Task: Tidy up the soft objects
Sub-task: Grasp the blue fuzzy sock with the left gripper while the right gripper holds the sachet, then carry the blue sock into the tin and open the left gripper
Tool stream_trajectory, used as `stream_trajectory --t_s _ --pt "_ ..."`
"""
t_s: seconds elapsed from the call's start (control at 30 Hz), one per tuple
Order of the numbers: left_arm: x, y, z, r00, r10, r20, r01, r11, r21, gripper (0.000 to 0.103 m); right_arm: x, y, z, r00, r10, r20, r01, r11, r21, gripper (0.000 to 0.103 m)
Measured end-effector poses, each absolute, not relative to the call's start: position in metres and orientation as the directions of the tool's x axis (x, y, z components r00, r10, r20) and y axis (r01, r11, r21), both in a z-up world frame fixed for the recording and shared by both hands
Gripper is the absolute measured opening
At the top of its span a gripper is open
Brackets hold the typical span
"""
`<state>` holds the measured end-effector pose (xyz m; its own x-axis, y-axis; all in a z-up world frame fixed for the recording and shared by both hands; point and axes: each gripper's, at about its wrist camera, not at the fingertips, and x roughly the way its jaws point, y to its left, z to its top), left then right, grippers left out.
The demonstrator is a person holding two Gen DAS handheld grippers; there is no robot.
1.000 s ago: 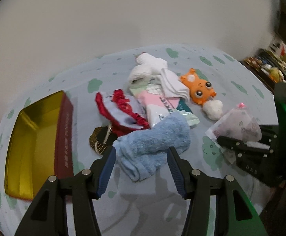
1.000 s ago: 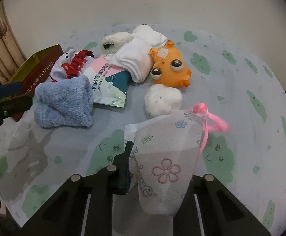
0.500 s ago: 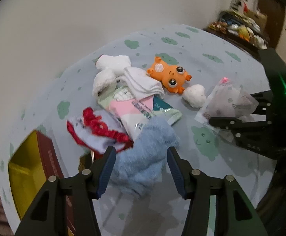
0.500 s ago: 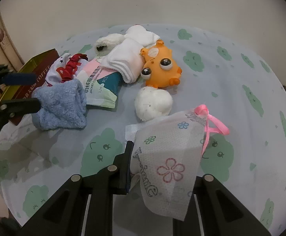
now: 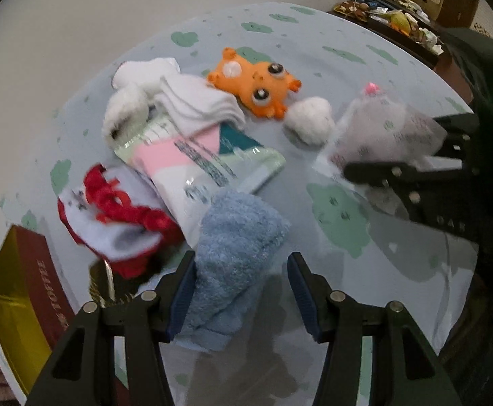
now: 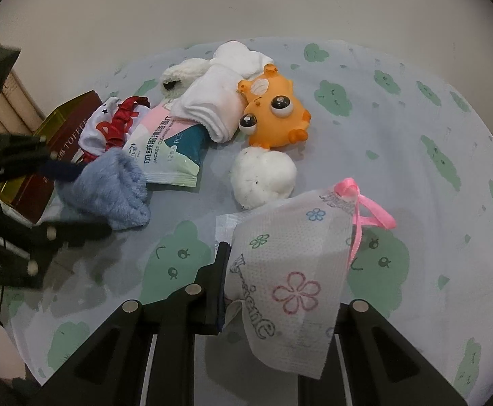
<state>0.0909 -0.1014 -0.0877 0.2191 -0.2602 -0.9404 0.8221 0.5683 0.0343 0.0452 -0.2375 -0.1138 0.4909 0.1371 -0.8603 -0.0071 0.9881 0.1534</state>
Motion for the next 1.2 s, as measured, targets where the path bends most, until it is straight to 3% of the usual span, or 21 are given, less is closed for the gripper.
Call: stream_trajectory --t_s 0.5,0.57,0.73,0.9,1.2 --pt "0.12 -0.095 -0.102 0.27 -0.238 -0.933 0.693 0.721 0.017 0.055 0.046 -0.239 -0.115 0.486 0.149 -0.861 -0.005 0.986 0.168 0.016" --pt "0.119 -0.097 -0.101 0.288 -0.222 -0.932 0.679 0.734 0.034 0.037 0.046 -0.238 -0.115 0.486 0.149 -0.861 -0.004 0.986 0.168 0.016" --pt "0.113 -0.1 -0.093 0.276 -0.214 -0.937 0.661 0.75 0.024 0.025 0.046 -0.239 -0.114 0.486 0.148 -0.862 -0.005 0.986 0.167 0.017" --pt "0.107 -0.094 -0.075 0.266 -0.305 -0.915 0.641 0.764 -0.068 0.022 0.047 -0.238 -0.114 0.485 0.148 -0.862 -0.005 0.986 0.166 0.017" --pt "0.094 -0.08 -0.044 0.304 -0.354 -0.884 0.638 0.765 -0.087 0.022 0.048 -0.237 -0.113 0.485 0.142 -0.863 -0.005 0.987 0.16 0.017"
